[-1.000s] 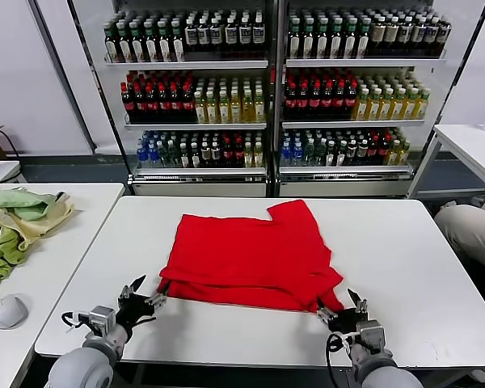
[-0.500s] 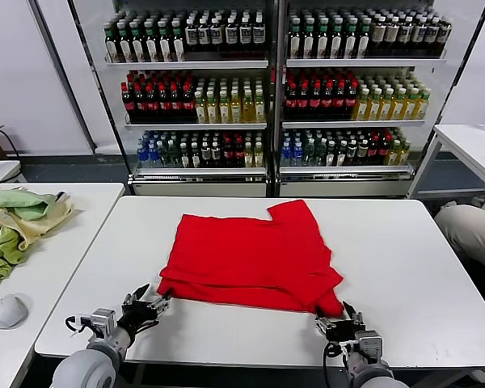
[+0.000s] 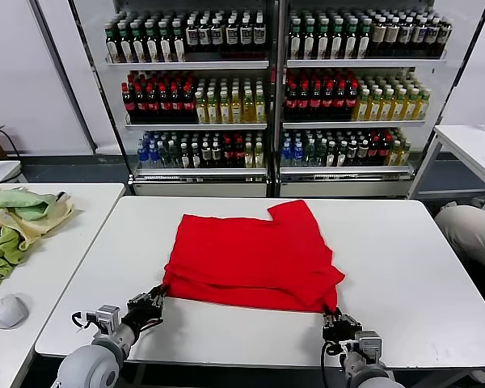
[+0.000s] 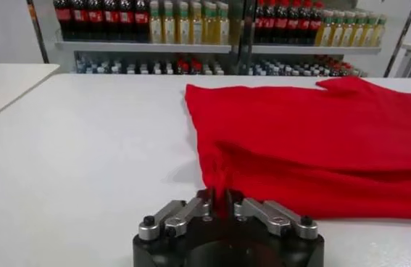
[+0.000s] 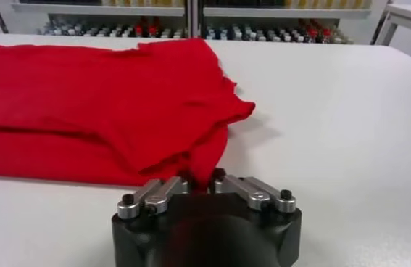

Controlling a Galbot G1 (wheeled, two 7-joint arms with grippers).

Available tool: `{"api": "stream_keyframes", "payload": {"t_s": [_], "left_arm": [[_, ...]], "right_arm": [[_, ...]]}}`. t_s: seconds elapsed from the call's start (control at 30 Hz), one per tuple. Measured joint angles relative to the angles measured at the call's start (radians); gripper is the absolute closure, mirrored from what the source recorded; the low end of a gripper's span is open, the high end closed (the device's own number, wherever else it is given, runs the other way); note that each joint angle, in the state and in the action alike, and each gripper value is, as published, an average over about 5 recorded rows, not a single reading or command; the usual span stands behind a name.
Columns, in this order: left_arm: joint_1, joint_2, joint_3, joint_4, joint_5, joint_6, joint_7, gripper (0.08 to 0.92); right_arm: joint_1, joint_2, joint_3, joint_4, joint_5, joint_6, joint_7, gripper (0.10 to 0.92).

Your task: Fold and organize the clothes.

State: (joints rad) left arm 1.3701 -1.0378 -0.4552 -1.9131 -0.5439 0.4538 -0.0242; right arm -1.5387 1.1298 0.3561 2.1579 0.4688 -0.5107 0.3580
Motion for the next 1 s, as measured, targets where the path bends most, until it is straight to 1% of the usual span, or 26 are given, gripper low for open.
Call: {"api": "stream_keyframes", "payload": {"t_s": [0.1, 0.27, 0.4, 0.5, 0.63, 0.77, 0.9, 1.0], "left_arm": [[0.043, 0.015, -0.022, -0.047, 0.001, -0.004, -0.006, 0.907], [0.157, 0.040, -0.074, -0.134, 0.021, -0.017, -0.008, 0.907], [0.254, 0.049, -0.108, -0.176, 0.049, -0.028, -0.008, 0.907], [0.310, 0.049, -0.125, -0.204, 0.068, -0.028, -0.013, 0.885], [0.366, 0.051, -0.149, -0.246, 0.093, -0.022, -0.029, 0.787], [0.394, 0.059, -0.173, -0.298, 0.109, -0.017, -0.046, 0.667], [0.393, 0.070, -0.203, -0.344, 0.116, -0.014, -0.053, 0.554], [0.373, 0.081, -0.216, -0.358, 0.112, -0.017, -0.053, 0.468]], "right_arm": [[-0.050, -0.005, 0.013, 0.051, -0.008, 0.003, 0.004, 0.887], [-0.149, -0.010, 0.017, 0.128, -0.043, 0.017, 0.011, 0.887], [-0.220, -0.009, 0.013, 0.164, -0.078, 0.031, 0.014, 0.886], [-0.262, -0.009, 0.012, 0.190, -0.101, 0.033, 0.017, 0.850], [-0.298, -0.018, 0.020, 0.232, -0.126, 0.027, 0.020, 0.756], [-0.309, -0.034, 0.041, 0.285, -0.127, 0.010, 0.027, 0.643], [-0.293, -0.057, 0.074, 0.330, -0.099, -0.013, 0.029, 0.522], [-0.241, -0.079, 0.088, 0.335, -0.060, -0.026, 0.029, 0.436]]}}
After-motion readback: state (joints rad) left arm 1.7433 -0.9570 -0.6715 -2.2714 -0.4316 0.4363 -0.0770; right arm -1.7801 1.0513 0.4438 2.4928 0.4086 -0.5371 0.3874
